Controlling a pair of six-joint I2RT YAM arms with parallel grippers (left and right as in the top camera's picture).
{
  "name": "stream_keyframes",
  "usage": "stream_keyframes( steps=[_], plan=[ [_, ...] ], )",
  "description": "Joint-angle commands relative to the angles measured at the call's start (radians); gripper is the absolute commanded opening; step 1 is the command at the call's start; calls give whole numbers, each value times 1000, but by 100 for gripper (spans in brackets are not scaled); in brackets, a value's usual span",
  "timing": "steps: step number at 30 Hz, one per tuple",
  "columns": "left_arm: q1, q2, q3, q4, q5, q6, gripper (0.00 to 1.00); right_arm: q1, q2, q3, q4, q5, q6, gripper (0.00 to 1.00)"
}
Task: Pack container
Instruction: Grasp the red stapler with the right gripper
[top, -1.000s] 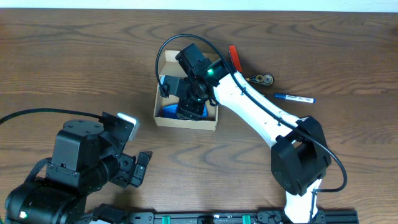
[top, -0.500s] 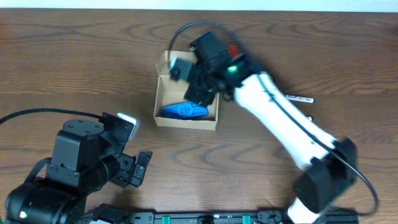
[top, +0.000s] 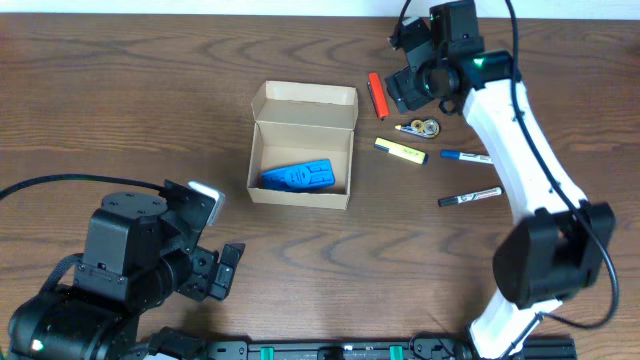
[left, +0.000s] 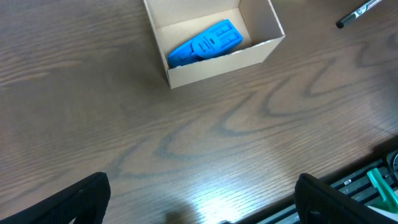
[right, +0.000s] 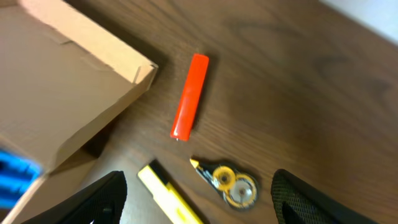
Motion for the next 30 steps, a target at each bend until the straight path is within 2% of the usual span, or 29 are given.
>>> stream_keyframes(
  steps=[1, 11, 23, 27, 30],
  plan=[
    [3, 1, 14, -3, 11, 6, 95, 3, 82, -2, 40, -5, 88, 77],
    [3, 1, 14, -3, 11, 6, 95, 16, 275, -2, 167, -31, 119, 74],
    [3, 1, 14, -3, 11, 6, 95, 27, 379, -2, 290, -31, 119, 72],
    [3, 1, 14, -3, 11, 6, 95, 30, 407, -2, 306, -31, 119, 69],
    [3, 1, 14, -3, 11, 6, 95, 30, 421, -2, 309, -31, 135, 62]
  ],
)
